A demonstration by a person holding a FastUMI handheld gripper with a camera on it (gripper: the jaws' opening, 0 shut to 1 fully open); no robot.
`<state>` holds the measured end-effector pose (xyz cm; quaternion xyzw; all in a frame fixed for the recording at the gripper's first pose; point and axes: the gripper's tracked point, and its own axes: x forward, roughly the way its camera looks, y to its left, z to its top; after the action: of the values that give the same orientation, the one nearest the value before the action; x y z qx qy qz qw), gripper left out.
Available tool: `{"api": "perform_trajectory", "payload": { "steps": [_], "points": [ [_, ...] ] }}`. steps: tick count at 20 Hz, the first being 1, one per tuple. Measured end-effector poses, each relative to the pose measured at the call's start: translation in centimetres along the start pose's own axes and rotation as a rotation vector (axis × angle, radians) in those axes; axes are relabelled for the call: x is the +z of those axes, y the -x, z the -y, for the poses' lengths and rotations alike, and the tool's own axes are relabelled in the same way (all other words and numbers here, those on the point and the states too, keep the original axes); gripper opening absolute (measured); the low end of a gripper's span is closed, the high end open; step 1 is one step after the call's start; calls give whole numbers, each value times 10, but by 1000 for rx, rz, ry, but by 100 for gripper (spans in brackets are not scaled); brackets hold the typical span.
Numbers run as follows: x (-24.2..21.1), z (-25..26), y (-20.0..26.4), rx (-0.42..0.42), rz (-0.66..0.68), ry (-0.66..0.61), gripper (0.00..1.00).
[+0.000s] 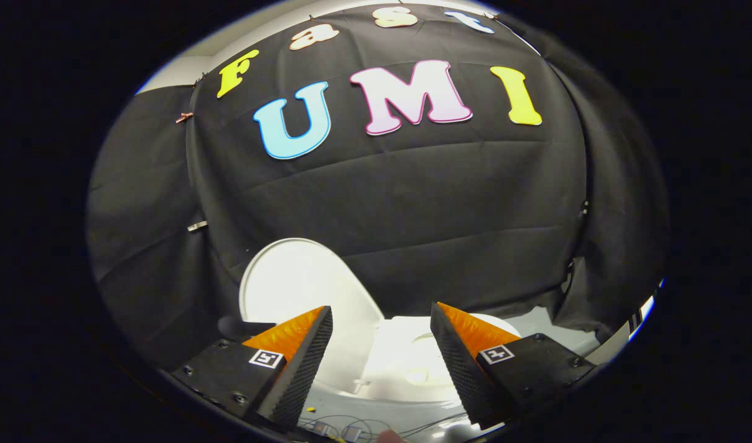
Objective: Open the toilet lid.
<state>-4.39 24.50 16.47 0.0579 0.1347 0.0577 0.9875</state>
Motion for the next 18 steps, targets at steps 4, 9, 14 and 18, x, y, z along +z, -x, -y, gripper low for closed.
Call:
{"api": "perform_trajectory", "payload": {
  "steps": [4,9,14,18],
  "points": [
    [-32,64,-22,-26,40,52,99],
    [-74,138,-43,-58,110,86,99],
    [-83,200,-42,-124,262,155,99],
    [-97,222,-35,-156,334,185,99]
  ]
}}
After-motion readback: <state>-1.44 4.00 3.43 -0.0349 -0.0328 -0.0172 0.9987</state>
